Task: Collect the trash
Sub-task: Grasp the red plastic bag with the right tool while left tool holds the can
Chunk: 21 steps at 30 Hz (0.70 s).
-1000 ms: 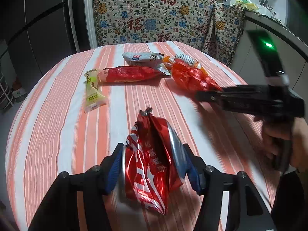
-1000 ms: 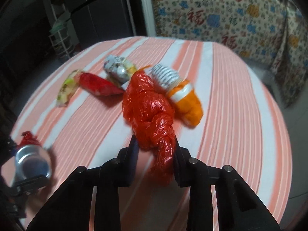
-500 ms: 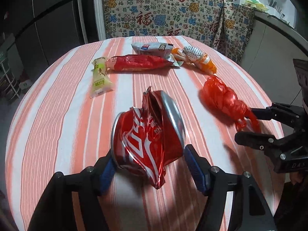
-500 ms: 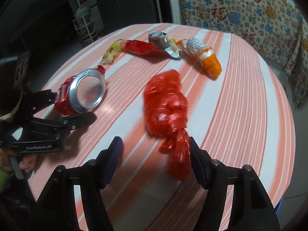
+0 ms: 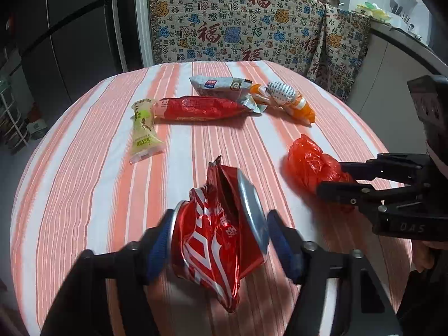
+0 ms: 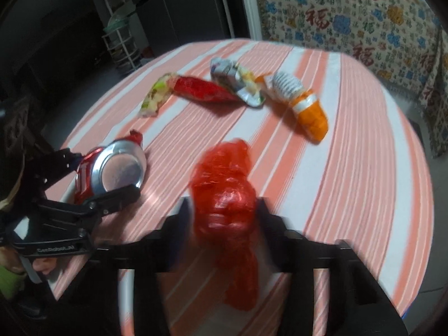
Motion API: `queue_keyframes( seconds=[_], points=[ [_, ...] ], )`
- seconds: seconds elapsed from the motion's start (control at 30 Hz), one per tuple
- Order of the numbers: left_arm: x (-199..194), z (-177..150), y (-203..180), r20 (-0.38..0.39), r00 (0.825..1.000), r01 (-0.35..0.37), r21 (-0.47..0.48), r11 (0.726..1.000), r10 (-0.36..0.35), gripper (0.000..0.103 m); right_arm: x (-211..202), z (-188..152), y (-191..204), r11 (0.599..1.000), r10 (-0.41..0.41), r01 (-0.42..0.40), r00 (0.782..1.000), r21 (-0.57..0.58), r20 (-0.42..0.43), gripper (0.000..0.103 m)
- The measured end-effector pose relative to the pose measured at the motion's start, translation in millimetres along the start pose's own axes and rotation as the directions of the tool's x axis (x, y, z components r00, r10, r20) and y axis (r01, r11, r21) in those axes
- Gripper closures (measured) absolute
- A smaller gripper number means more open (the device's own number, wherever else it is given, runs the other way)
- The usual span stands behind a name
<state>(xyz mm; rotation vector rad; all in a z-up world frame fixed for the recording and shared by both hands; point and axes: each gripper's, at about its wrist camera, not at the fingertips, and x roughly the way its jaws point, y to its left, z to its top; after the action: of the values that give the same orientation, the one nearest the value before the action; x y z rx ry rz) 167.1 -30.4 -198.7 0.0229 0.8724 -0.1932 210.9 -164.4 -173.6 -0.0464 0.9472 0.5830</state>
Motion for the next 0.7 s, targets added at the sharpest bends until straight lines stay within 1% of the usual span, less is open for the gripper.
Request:
queue_keyframes(
  seconds=[0.1, 0.2, 0.4, 0.47, 0.57, 0.63, 0.7],
  points=[
    [-4, 0, 1, 0.014, 1.0, 0.027, -0.001, 1.0, -0.027, 0.046, -15, -1, -3, 1.0, 0.007, -0.008, 0.999, 0.022, 0.036, 0.06],
    [-11, -1, -7, 0.035, 0.998, 0.049, 0.01, 0.999, -0.049, 0.046, -32, -7, -13, 0.998, 0.02, -0.024, 0.998, 0.059, 0.064, 0.06],
    [-18, 7, -41, 0.043, 0.992, 0.117, 0.043, 0.992, -0.119, 0.046, -48, -24, -44, 0.987, 0.02, -0.032, 0.997, 0.158, 0.076, 0.06],
    [-17, 11, -57, 0.036, 0.989, 0.143, 0.061, 0.988, -0.145, 0.046, -59, -31, -56, 0.981, 0.023, -0.039, 0.996, 0.191, 0.089, 0.06],
    [-15, 18, -89, 0.023, 0.981, 0.19, 0.094, 0.977, -0.193, 0.046, -83, -42, -76, 0.972, 0.0, -0.029, 0.992, 0.234, 0.123, 0.06],
    [-13, 22, -112, 0.014, 0.975, 0.219, 0.118, 0.968, -0.222, 0.046, -102, -50, -92, 0.964, -0.029, -0.012, 0.988, 0.265, 0.149, 0.06],
    [-10, 27, -139, 0.0, 0.967, 0.253, 0.146, 0.956, -0.255, 0.046, -122, -63, -114, 0.951, -0.077, 0.022, 0.983, 0.31, 0.167, 0.06]
  ],
)
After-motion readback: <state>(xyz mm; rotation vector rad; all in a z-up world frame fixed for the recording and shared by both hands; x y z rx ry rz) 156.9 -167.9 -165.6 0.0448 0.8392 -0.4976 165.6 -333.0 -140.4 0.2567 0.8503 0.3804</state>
